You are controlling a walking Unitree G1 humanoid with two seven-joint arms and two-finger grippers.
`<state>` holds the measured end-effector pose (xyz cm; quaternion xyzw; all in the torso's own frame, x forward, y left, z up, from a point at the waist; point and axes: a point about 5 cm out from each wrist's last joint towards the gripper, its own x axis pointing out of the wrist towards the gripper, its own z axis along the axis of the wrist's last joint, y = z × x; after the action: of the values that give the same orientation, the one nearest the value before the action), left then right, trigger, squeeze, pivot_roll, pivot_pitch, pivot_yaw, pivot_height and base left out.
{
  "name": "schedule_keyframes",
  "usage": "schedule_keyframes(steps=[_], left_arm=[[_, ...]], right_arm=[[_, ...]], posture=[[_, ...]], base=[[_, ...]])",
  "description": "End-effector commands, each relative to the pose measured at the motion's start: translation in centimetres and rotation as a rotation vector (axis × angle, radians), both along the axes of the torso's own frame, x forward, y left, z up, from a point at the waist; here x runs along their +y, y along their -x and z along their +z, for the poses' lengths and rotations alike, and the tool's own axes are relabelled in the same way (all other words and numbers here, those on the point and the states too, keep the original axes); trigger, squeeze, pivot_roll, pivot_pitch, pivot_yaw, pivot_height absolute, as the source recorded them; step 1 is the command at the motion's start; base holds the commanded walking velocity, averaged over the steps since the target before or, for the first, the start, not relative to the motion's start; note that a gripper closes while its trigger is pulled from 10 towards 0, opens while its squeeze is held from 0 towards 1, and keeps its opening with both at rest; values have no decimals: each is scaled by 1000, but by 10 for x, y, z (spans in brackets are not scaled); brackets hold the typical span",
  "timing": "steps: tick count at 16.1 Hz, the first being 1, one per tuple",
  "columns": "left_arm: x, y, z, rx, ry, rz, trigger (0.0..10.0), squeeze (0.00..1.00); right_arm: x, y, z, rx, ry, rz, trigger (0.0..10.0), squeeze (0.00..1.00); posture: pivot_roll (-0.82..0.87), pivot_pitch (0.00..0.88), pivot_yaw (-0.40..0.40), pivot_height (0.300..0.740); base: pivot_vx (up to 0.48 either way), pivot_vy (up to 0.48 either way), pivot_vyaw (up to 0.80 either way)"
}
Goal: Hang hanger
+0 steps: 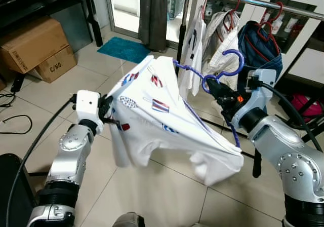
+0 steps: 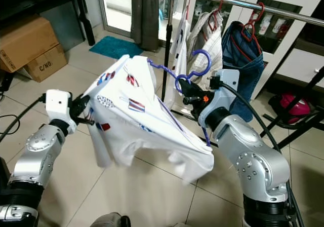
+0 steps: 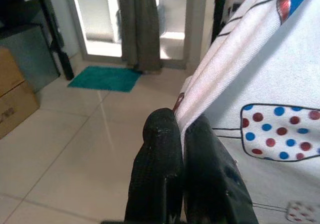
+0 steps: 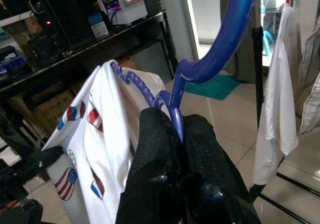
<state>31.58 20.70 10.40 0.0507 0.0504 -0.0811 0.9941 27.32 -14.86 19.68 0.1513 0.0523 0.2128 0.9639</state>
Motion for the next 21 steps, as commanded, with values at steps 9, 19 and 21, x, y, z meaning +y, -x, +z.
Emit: schedule_keyframes(steps=[9, 19, 21], left_arm=[[-16, -1, 12, 23, 65, -200, 10000, 1000], [-137, -29, 60, 45, 237, -579, 10000, 0], [-135, -33, 58, 59, 231, -526, 3569, 0]], right_arm=[[-1, 5, 8, -74, 170, -22, 10000, 0], [37, 18, 1, -90, 175, 73, 10000, 0], [37, 19, 3, -101, 161, 79, 10000, 0]], posture=[[-6, 30, -5, 740], [-25, 21, 7, 740], [-31, 18, 9, 740]], base=[[0, 0, 0], [0, 0, 0], [0, 0, 0]])
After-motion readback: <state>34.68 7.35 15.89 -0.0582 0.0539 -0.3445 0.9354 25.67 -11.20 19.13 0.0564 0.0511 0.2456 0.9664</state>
